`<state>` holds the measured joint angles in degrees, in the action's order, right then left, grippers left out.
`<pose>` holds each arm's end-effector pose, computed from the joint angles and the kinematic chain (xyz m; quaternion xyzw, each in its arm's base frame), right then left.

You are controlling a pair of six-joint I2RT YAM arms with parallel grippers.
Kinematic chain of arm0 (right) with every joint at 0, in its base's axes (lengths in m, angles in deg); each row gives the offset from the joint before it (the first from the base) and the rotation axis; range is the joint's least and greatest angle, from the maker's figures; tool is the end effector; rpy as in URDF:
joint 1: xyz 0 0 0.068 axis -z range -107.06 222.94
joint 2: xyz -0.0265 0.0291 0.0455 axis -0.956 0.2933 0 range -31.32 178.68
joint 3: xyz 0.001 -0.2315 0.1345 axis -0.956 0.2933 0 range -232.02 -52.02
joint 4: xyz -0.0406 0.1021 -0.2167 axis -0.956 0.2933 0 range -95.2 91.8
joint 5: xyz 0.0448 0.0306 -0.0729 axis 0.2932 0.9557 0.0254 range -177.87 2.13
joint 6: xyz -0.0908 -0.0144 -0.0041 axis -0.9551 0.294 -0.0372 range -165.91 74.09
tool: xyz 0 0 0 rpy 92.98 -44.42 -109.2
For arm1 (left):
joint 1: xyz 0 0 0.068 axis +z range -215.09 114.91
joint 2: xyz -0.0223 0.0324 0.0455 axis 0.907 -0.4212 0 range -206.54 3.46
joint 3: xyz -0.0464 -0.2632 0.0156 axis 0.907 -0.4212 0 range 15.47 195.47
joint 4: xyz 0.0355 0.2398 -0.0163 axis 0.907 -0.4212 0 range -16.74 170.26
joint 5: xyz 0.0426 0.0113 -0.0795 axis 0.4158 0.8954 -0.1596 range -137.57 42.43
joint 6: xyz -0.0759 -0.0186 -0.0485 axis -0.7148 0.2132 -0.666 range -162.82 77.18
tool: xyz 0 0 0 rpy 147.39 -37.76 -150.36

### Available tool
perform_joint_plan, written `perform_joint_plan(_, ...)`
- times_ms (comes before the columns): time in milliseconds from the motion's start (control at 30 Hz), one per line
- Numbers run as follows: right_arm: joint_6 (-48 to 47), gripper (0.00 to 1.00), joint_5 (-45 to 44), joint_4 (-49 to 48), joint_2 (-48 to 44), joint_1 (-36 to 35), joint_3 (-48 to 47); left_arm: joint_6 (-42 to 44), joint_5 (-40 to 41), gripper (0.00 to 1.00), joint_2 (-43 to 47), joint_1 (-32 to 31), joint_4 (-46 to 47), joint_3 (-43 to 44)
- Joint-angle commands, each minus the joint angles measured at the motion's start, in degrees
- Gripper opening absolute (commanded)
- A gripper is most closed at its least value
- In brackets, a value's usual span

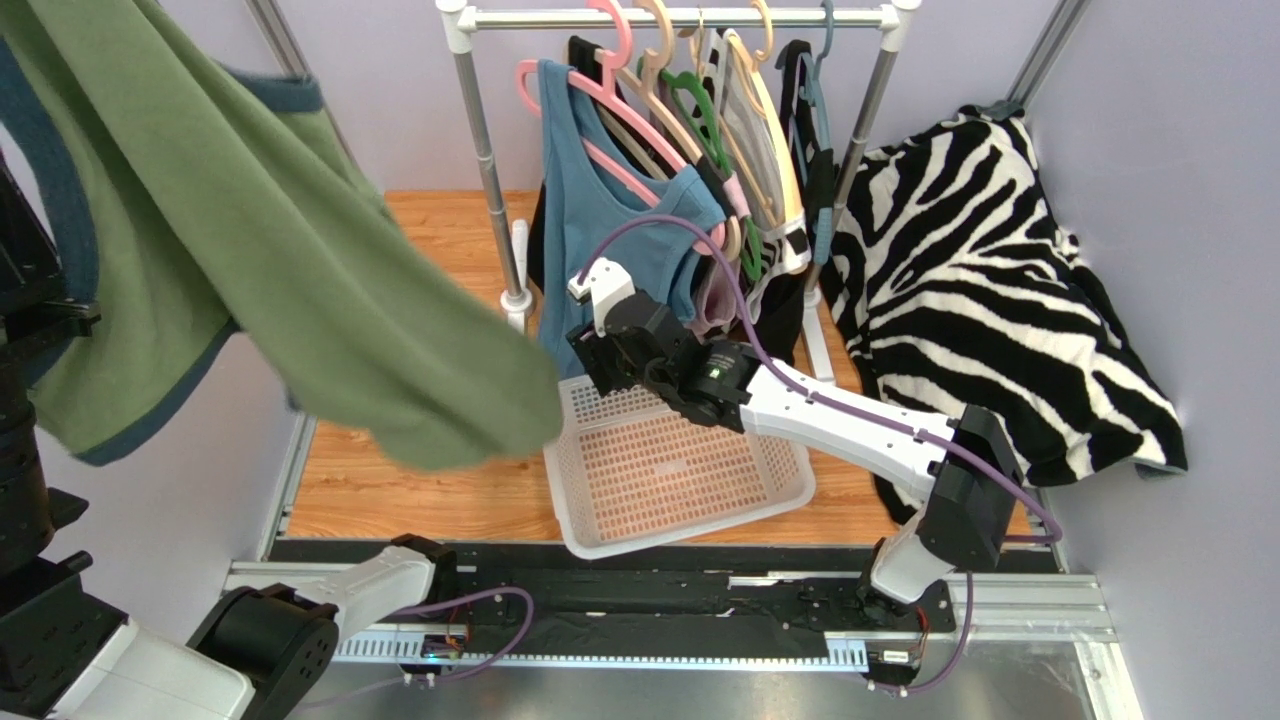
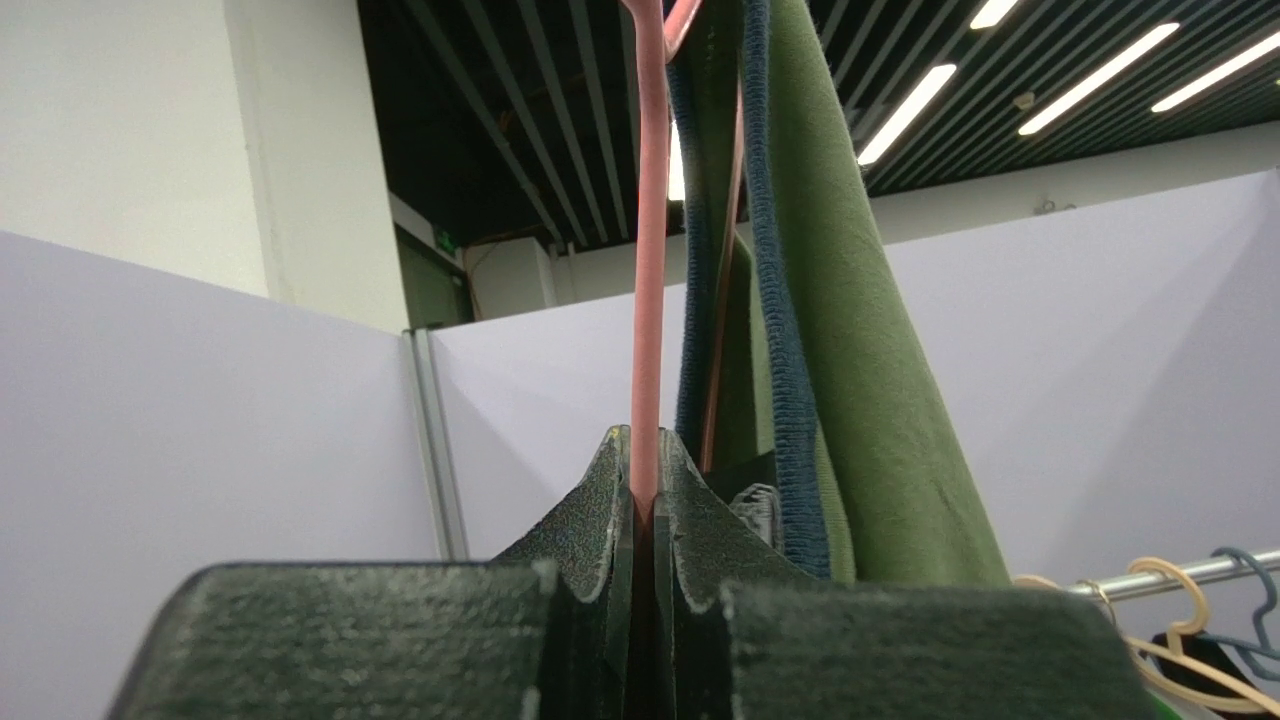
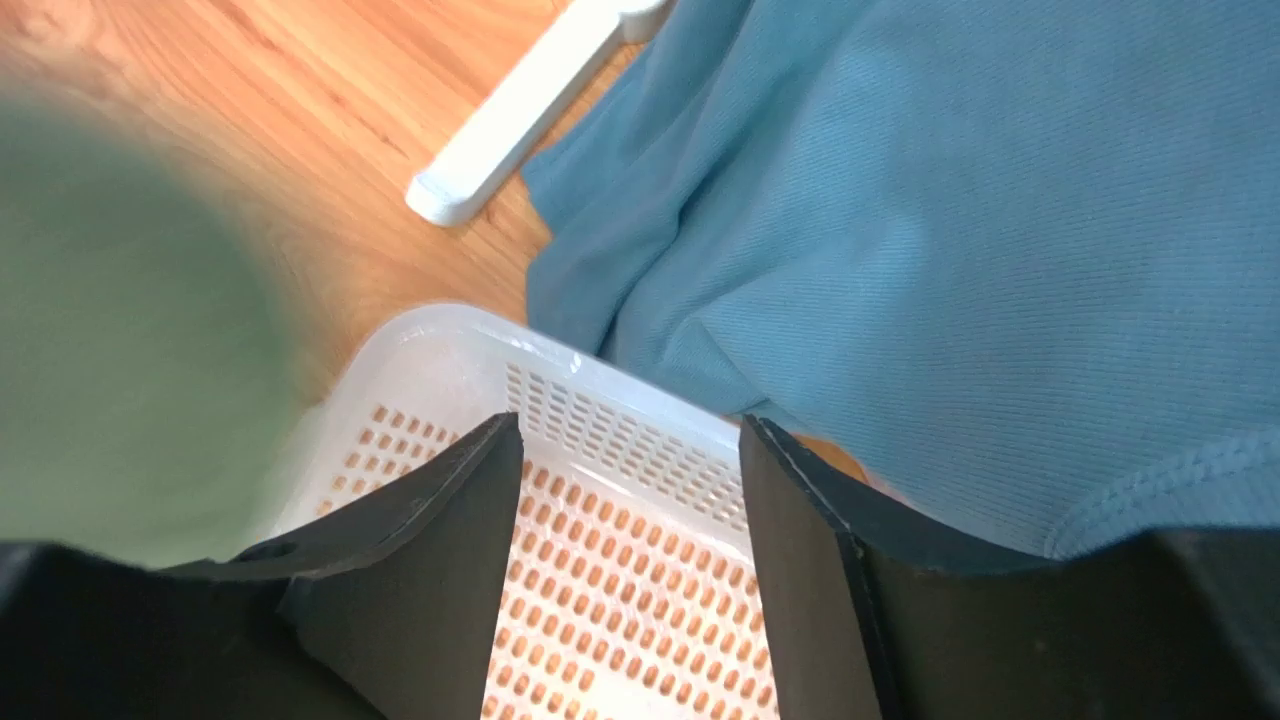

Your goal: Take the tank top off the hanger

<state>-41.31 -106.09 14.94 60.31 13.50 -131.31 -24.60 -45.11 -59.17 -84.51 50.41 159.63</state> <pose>0.2200 0.3217 0.3008 -0.3310 0.8034 0.1342 0.4763 -0.0253 0.0128 0.6976 0.0866 0.3171 -0.0028 0.9444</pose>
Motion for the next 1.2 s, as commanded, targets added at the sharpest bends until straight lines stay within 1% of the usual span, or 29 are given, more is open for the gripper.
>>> perform_joint_plan(0,0.6,0.59,0.7,-2.9,-5.8,-0.1,7.2,-0.6,-5.4,0.00,-0.7,-0.1,-1.4,-1.3)
perform_joint_plan(33,1.0,0.59,0.4,-2.7,-8.9,-0.2,8.9,-1.3,-8.3,0.00,-0.6,-0.1,-2.1,-1.2)
perform_joint_plan(133,3.6,0.59,-0.5,-2.6,-14.5,-0.3,16.3,-5.8,-13.0,0.00,-0.3,-0.1,-3.6,-1.2)
perform_joint_plan(167,4.4,0.58,-0.7,-2.6,-18.2,-0.4,17.9,-7.1,-13.8,0.00,-0.4,-0.1,-3.6,-1.2)
perform_joint_plan(233,6.4,0.58,-1.4,-1.8,-21.9,-0.4,21.5,-10.9,-15.7,0.00,-0.8,-0.1,-3.8,-0.5)
perform_joint_plan(267,6.8,0.58,-2.1,-0.6,-25.4,-0.6,22.4,-13.4,-16.2,0.00,-1.5,-0.1,-4.3,0.1)
perform_joint_plan(333,8.4,0.57,-2.8,1.4,-28.7,-0.9,24.7,-15.3,-17.7,0.00,-2.5,0.0,-4.3,1.4)
perform_joint_plan(367,8.9,0.57,-3.6,2.1,-32.2,-0.9,25.3,-16.9,-18.2,0.00,-2.8,-0.1,-4.4,1.7)
perform_joint_plan(500,10.5,0.57,-4.3,4.1,-40.0,-0.9,27.7,-20.0,-19.6,0.00,-4.5,0.0,-4.0,3.9)
perform_joint_plan(600,11.0,0.57,-3.4,5.5,-42.8,-1.0,28.8,-22.0,-20.4,0.00,-5.4,-0.1,-2.6,4.5)
perform_joint_plan(700,12.1,0.56,-4.2,8.5,-43.6,-1.5,29.3,-23.8,-21.4,0.00,-6.4,0.0,-2.0,4.6)
perform_joint_plan(867,12.8,0.56,-4.5,8.8,-47.3,-2.3,30.9,-25.9,-22.7,0.00,-7.6,-0.1,-1.5,3.1)
perform_joint_plan(933,12.5,0.55,-4.5,8.7,-49.3,-3.0,31.4,-26.0,-22.8,0.00,-7.8,-0.1,-1.5,1.0)
perform_joint_plan(1000,11.5,0.53,-4.0,8.3,-51.5,-4.1,32.2,-25.4,-22.8,0.00,-7.3,-0.1,-1.4,-3.9)
perform_joint_plan(1033,10.8,0.53,-3.8,8.1,-52.4,-5.5,32.4,-25.0,-22.8,0.00,-6.9,-0.1,-1.5,-5.8)
perform_joint_plan(1067,9.9,0.52,-2.1,7.7,-54.8,-6.4,32.7,-23.9,-22.5,0.00,-6.5,-0.1,-1.6,-9.7)
perform_joint_plan(1100,8.9,0.50,-1.3,7.5,-55.8,-7.4,33.1,-23.3,-22.2,0.00,-6.2,-0.1,-1.7,-11.5)
perform_joint_plan(1167,6.5,0.50,-0.3,6.9,-57.9,-11.7,33.4,-21.9,-21.6,0.00,-4.9,-0.1,-2.1,-16.4)
